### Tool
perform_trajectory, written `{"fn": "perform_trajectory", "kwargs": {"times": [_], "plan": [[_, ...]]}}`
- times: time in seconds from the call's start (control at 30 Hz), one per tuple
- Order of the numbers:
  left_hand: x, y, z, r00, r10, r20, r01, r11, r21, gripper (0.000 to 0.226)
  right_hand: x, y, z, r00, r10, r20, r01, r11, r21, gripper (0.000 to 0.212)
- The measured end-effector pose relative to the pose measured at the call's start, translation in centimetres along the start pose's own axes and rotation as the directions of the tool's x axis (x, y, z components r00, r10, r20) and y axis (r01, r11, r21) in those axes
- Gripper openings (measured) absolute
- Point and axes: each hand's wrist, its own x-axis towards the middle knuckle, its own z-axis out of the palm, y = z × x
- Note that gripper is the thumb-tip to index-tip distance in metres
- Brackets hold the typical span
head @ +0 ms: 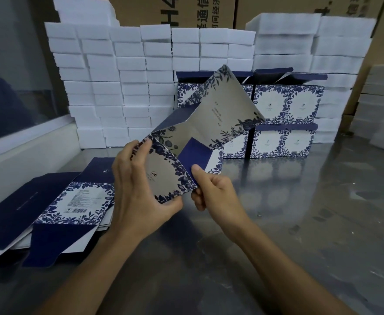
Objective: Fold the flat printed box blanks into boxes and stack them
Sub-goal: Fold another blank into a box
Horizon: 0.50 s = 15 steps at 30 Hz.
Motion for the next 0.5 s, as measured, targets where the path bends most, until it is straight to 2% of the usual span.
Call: {"fn": "perform_trajectory", "kwargs": {"times": [0.23,0.37,0.5], "plan": [[0.0,-0.2,0.2,1.000,0.022,0.002,-0.022,0.999,0.027,0.113,0.3,0.5,0.1,0.998,0.037,-0.043,-0.037,0.999,0.003,0.056],[-0.1,-0.1,0.3,1.000,0.027,0.007,-0.027,0.999,-0.035,0.116,0.5,0.7,-0.2,0.990,0.041,-0.138,-0.038,0.999,0.021,0.067],[-0.2,0.2,0.6,0.999,0.046,0.010,-0.045,0.997,-0.060,0.120,0.8,0.7,-1.0,0.967,0.021,-0.253,-0.026,1.000,-0.017,0.056]]}}
